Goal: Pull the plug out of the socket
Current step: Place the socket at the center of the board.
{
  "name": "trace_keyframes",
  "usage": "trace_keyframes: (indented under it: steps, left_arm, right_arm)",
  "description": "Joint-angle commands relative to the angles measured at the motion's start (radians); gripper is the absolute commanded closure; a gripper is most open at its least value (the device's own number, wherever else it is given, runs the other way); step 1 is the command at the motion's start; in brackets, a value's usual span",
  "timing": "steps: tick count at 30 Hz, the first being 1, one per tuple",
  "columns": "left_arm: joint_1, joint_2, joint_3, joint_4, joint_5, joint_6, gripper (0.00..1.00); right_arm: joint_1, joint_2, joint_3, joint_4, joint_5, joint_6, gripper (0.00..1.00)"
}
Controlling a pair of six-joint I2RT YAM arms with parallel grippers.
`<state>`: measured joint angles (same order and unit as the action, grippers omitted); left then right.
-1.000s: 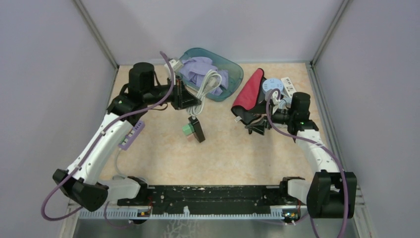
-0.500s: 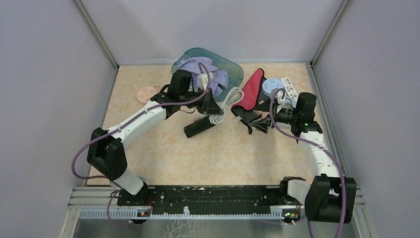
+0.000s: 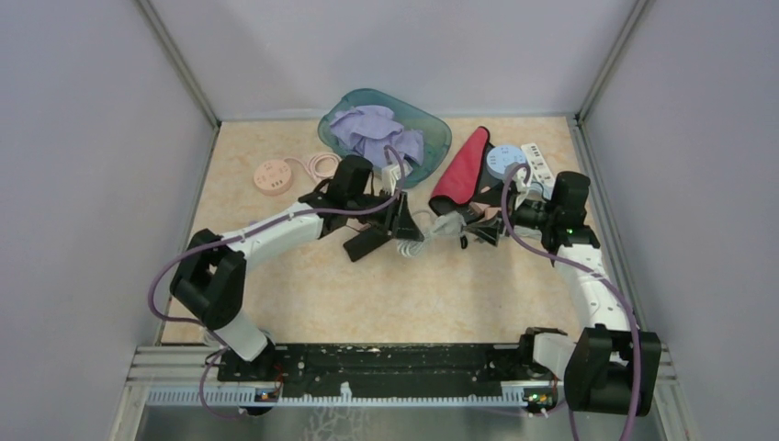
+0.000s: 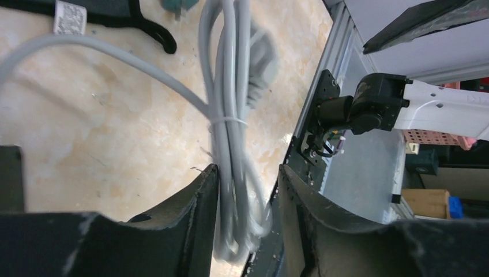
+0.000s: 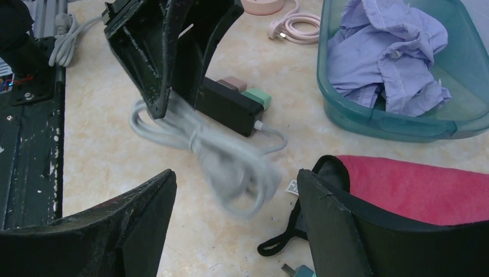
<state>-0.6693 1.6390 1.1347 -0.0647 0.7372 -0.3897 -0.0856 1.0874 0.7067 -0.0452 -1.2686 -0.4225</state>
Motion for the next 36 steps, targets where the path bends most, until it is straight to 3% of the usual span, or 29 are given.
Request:
trace_keyframes:
  steps: [1,5,11,15,18,22,25,31,36]
  left_arm:
    - [-0.033,-0.008,-0.021,0.048,0.000,0.025,0.47]
    - [-0.052,-0.043,-0.027,0.001,-0.064,0.074,0.38]
    - [-0.059,-0.222,-0.095,-0.072,-0.305,0.205,0.31]
    - [-0.057,-0.398,-0.236,-0.036,-0.526,0.263,0.20]
    - [-0.054,-0.547,-0.378,0.036,-0.680,0.264,0.01]
    - [-0.042,-0.704,-0.557,0.152,-0.859,0.193,0.00]
    - [0.043,-0.755,-0.644,0.239,-0.790,0.139,0.00]
    - [0.371,-0.651,-0.727,0.434,-0.358,-0.075,0.00]
    - [0.423,-0.479,-0.682,0.500,-0.226,-0.170,0.00]
  right_arm:
    - [-0.006,-0.014,0.039,0.038,-0.013,-0.001,0.23]
    - [-0.007,-0.012,0.037,0.040,-0.015,-0.001,0.23]
    - [-0.008,-0.008,0.034,0.043,-0.034,0.001,0.23]
    - [-0.006,-0.003,0.029,0.052,-0.047,0.007,0.23]
    - [-0.008,0.000,0.023,0.068,-0.053,0.020,0.23]
    - [-0.008,0.003,0.010,0.104,-0.062,0.048,0.23]
    - [-0.007,0.005,0.006,0.114,-0.065,0.055,0.23]
    - [-0.007,0.007,0.002,0.125,-0.067,0.063,0.23]
    - [-0.006,0.007,-0.001,0.132,-0.070,0.067,0.23]
